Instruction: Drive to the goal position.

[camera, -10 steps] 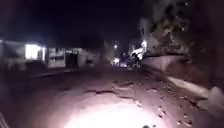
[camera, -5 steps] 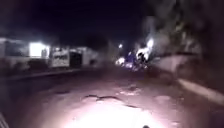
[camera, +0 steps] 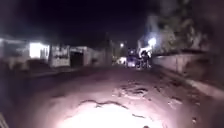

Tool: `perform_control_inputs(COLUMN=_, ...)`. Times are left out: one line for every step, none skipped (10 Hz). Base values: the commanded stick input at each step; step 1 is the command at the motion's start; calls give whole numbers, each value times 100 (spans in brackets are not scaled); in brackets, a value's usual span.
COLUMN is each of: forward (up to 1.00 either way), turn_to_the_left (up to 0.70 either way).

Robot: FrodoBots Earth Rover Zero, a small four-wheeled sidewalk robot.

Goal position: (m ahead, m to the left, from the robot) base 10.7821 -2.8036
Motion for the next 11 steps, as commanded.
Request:
perform_control_inputs(forward=70, turn_to_the_left=0)
perform_control_inputs(forward=70, turn_to_the_left=0)
perform_control_inputs(forward=70, turn_to_the_left=0)
perform_control_inputs(forward=70, turn_to_the_left=0)
perform_control_inputs(forward=70, turn_to_the_left=0)
perform_control_inputs(forward=70, turn_to_the_left=0)
perform_control_inputs(forward=70, turn_to_the_left=0)
perform_control_inputs(forward=70, turn_to_the_left=0)
perform_control_inputs(forward=70, turn_to_the_left=0)
perform_control_inputs(forward=70, turn_to_the_left=0)
perform_control_inputs(forward=70, turn_to_the_left=0)
